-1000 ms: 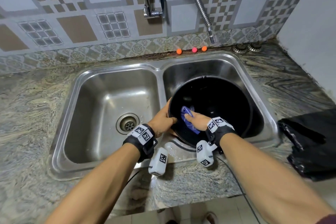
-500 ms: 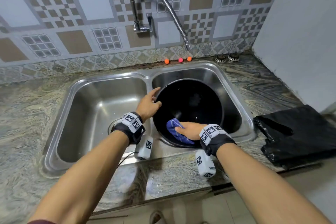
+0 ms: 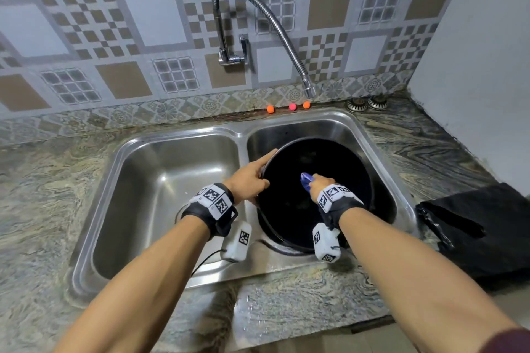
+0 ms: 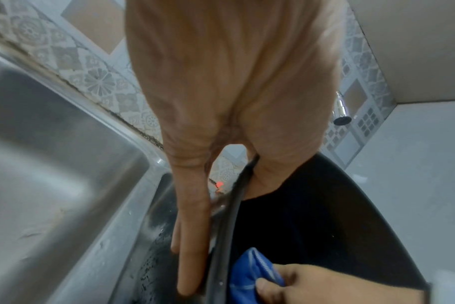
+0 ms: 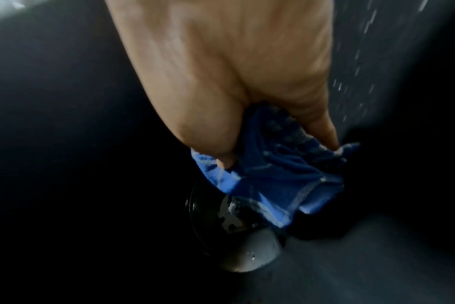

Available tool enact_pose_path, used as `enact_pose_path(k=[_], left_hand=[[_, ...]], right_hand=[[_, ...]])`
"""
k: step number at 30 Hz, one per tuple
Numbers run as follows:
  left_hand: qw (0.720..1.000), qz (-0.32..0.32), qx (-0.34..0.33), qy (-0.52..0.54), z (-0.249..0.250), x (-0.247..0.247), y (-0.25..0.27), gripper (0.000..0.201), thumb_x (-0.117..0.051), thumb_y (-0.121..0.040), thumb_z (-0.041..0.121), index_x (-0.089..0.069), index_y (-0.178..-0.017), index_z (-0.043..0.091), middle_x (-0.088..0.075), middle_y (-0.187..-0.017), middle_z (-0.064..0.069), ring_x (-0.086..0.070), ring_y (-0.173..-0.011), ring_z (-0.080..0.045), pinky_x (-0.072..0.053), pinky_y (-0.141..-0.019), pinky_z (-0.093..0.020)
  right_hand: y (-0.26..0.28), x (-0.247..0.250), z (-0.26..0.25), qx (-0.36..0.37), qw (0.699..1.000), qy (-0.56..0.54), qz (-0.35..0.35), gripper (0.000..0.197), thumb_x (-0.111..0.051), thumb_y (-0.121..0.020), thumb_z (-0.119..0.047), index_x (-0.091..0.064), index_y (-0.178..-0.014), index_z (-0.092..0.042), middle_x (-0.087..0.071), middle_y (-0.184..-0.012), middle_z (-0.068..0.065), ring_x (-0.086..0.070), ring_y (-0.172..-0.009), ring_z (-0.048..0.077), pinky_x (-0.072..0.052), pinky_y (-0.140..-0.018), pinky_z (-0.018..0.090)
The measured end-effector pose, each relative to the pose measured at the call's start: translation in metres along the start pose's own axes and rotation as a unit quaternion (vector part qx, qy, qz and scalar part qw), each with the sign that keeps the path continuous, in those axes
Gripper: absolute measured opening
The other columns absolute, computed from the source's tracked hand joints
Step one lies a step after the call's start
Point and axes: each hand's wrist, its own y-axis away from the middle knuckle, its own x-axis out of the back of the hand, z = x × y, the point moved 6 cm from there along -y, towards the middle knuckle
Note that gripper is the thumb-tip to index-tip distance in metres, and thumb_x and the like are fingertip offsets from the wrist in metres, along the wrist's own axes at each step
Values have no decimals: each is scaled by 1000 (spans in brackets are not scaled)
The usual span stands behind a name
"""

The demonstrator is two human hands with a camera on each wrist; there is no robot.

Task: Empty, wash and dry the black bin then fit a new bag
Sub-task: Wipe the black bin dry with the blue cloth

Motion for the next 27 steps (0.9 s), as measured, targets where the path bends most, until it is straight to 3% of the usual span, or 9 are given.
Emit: enact_pose_path(k=[5,8,10,12,15,17,21,24,27], left_hand=[[995,-22,21,98,-20,-6,-2,81,-40,-90,-12,-26,-152,38,-64,-111,0,-66,-97,-20,-59,-64,-23],[991,-30,39,126,-36,-15,-5,82,-39,-90,-12,-26,-151,41,-64,-117,-4,-67,-102,-26,-61,-69,-32],[987,-29,44,153,-43,-19,-8,83,-37,-90,-14,-25,-151,39,-63,-115,1,-64,-103,-22,-59,-67,-23],[983,-22,45,176,-47,-24,-14,81,-36,-90,-16,-27,-151,36,-62,-109,5,-62,-100,-17,-55,-61,-15],[979,-7,47,196,-51,-31,-20,80,-36,-87,-17,-34,-149,34,-66,-114,-3,-65,-103,-25,-57,-60,-21],[977,5,47,208,-52,-33,-23,80,-37,-85,-17,-38,-147,34,-68,-114,-6,-67,-102,-29,-57,-56,-27],[971,31,40,235,-49,-32,-19,77,-36,-87,-19,-39,-147,30,-68,-106,5,-68,-96,-21,-56,-54,-25],[965,47,37,254,-45,-33,-13,77,-34,-87,-21,-41,-145,29,-68,-103,6,-69,-89,-18,-56,-52,-25],[958,66,42,276,-46,-39,-7,77,-35,-86,-21,-43,-142,32,-69,-103,3,-70,-87,-20,-58,-53,-30]], right_hand=[[-24,-25,-4,5,998,53,-42,52,-55,-93,-19,-42,-142,-10,-53,-135,20,-53,-124,37,-44,-102,45],[-35,-48,4,31,989,107,-92,77,-61,-76,-24,-34,-147,-14,-52,-136,21,-52,-123,38,-44,-101,47],[-34,-48,6,31,990,105,-87,52,-51,-88,-25,-49,-138,-9,-56,-131,18,-53,-121,36,-45,-101,41],[-31,-45,4,27,995,49,-82,39,-46,-98,-20,-53,-132,-3,-55,-134,20,-51,-125,37,-42,-104,40],[-26,-49,1,21,995,-27,-93,39,-41,-102,-25,-54,-132,-4,-54,-135,19,-51,-125,33,-38,-105,35],[-18,-55,-4,26,991,-62,-118,41,-35,-104,-32,-55,-131,-9,-55,-133,16,-53,-123,29,-36,-96,25],[-8,-52,-16,35,985,-114,-122,42,-33,-105,-29,-47,-139,-9,-55,-135,15,-52,-125,28,-34,-87,23],[-2,-51,-20,49,982,-135,-119,45,-34,-104,-32,-39,-145,-13,-52,-140,13,-50,-126,26,-33,-87,22],[12,-48,-24,85,980,-136,-115,52,-36,-104,-34,-27,-152,-18,-41,-150,10,-45,-132,25,-33,-96,22]])
